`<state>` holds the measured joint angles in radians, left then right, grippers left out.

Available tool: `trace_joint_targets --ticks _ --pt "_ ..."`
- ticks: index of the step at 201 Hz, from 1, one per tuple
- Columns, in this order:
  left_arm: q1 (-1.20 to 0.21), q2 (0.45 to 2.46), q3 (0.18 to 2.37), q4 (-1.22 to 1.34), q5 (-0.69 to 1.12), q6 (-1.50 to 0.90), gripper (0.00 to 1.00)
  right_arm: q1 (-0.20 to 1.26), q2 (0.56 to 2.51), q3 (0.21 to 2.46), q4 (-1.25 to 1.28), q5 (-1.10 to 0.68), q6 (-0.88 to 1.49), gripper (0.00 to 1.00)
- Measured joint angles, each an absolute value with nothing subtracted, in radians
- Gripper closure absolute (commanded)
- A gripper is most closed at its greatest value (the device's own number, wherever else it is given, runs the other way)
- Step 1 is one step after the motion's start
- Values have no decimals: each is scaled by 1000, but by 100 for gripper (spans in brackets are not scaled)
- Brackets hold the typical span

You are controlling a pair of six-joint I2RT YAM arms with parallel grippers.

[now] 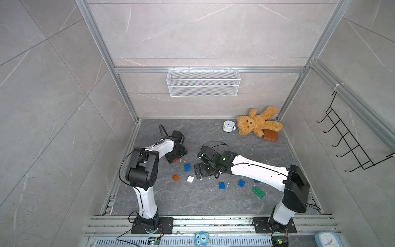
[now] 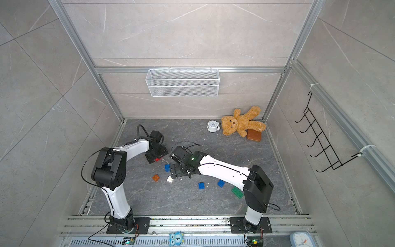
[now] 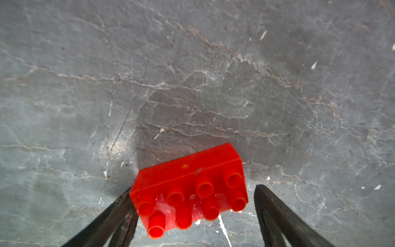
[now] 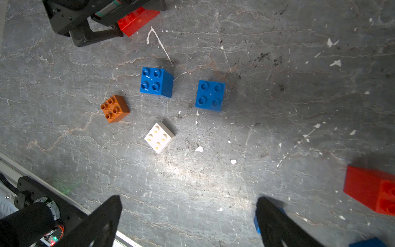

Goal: Assemble the letter h with lego
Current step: Pick up the lego brick from the center of the board.

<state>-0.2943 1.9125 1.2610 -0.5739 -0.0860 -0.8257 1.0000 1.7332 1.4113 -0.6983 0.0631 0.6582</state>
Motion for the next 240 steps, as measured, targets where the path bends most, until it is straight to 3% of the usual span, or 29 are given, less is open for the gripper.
trace_joint_targets --ticks 177,215,240 --pt "-294 1924 1270 -587 -129 -847 31 1011 1747 1412 -698 63 657 0" --pt "-294 1924 1272 -589 -128 -815 45 1011 1747 1419 -701 63 656 0" --pt "-294 1922 1272 -592 -128 -788 65 1011 1747 1436 -707 66 650 0"
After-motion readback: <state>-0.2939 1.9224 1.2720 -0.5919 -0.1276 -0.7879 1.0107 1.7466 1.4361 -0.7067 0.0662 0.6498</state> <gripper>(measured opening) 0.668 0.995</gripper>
